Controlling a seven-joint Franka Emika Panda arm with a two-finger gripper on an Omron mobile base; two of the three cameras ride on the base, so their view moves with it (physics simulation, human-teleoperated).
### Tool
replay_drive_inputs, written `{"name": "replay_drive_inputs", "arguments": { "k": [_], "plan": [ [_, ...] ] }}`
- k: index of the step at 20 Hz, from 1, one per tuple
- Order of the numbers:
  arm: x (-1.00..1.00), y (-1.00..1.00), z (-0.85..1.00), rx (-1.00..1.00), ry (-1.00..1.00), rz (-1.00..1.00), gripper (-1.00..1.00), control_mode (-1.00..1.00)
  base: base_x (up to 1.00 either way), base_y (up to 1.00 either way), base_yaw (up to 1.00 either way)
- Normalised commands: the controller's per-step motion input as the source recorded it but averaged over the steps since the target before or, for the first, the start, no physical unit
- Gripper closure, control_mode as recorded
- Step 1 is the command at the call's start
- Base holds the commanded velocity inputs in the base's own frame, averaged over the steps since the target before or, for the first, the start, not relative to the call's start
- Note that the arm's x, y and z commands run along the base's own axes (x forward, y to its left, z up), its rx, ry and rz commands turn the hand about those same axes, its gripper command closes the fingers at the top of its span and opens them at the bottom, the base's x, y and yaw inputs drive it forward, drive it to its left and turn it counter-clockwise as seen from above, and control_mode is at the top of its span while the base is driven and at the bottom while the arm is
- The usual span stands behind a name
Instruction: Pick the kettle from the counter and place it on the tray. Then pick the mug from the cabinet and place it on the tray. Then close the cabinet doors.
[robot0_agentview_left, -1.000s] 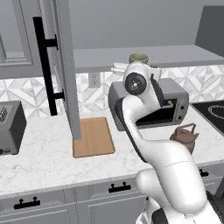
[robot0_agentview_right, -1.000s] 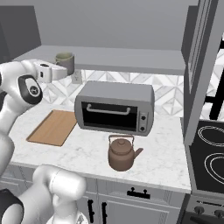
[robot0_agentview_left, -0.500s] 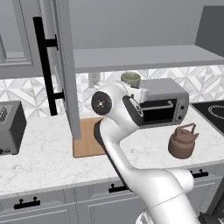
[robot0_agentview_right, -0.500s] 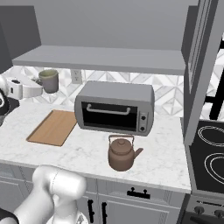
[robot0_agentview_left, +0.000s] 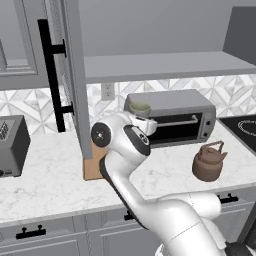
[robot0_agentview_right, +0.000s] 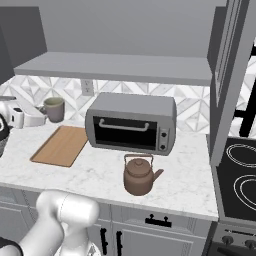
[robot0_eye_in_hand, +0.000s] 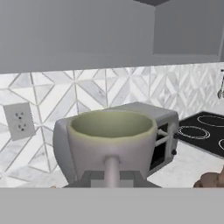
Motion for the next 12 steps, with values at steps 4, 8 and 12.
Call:
{"name": "replay_drive_inputs", "arguments": {
  "k": [4,8,12],
  "plan": [
    [0.29,0.30,-0.44,0.00,0.14,0.01,1.00,-1.00,0.00,0.00,0.00],
    [0.31,0.43,-0.42,0.00,0.15,0.00,1.00,-1.00,0.00,0.00,0.00],
    [0.31,0.45,-0.40,0.00,0.12,0.00,1.00,-1.00,0.00,0.00,0.00]
  ]
}}
